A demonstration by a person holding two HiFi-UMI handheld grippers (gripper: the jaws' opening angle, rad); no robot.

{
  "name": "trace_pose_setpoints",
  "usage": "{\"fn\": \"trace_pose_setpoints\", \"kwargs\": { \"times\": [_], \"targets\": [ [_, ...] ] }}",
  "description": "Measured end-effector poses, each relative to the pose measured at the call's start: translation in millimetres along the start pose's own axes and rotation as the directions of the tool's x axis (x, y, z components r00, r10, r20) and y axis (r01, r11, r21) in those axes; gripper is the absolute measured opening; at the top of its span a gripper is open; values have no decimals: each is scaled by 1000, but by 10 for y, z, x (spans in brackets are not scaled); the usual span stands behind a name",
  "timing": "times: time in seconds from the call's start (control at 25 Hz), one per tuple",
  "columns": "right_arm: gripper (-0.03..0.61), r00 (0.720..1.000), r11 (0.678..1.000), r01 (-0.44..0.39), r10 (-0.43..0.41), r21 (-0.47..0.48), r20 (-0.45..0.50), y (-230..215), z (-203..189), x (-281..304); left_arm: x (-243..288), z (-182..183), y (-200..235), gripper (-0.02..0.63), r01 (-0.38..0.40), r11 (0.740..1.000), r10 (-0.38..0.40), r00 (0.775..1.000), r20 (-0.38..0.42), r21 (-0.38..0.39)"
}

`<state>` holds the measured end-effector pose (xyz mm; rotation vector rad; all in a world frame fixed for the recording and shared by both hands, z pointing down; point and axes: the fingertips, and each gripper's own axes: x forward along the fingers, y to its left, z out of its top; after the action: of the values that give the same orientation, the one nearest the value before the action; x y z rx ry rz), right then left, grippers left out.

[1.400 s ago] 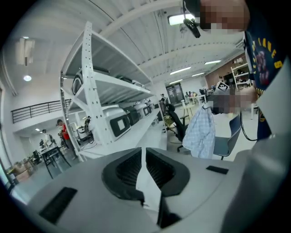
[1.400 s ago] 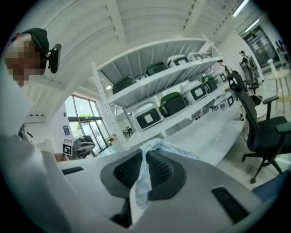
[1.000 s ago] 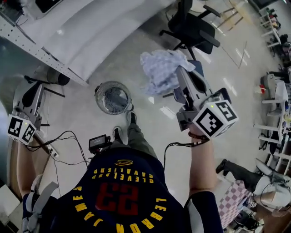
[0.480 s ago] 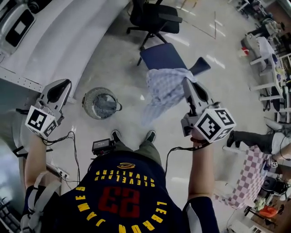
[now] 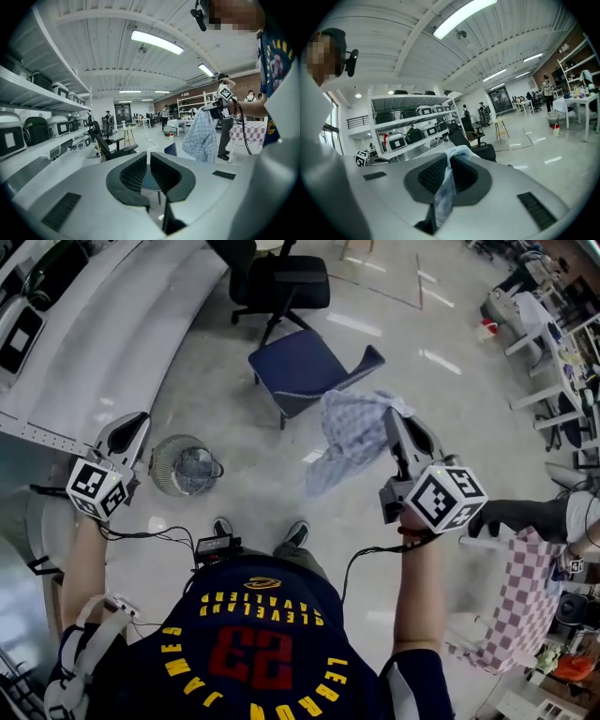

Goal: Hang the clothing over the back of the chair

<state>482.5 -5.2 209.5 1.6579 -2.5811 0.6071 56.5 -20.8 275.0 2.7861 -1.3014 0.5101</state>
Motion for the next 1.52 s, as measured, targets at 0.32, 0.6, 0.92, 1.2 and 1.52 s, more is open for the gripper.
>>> {"fn": "trace_pose_setpoints", "kwargs": {
  "times": [0.32, 0.6, 0.92, 1.2, 1.52],
  "targets": [
    [25, 998, 997, 59, -59, -46, -1, -957, 231, -187, 469, 127, -669, 15, -4, 1000, 4, 1000, -28, -4],
    [26, 996, 994, 86, -88, -62, -31, -1431, 266, 98, 614, 96, -620, 15, -38, 999, 36, 998, -48, -31],
    [26, 993, 995, 87, -90, -51, -71, -1753, 406, 632, 1105, 95, -241, 15, -56, 995, 53, 998, -36, -82],
    [26, 999, 995, 24, -27, -92, -33, -1553, 958, 1352, 1675, 157, 350, 15, -52, 989, 50, 999, -17, -141],
    [26, 985, 993, -19, 0, -114, -172, -1692, 493, 2350, 2119, -185, 732, 15, -37, 980, 31, 999, -35, -196]
  ]
}}
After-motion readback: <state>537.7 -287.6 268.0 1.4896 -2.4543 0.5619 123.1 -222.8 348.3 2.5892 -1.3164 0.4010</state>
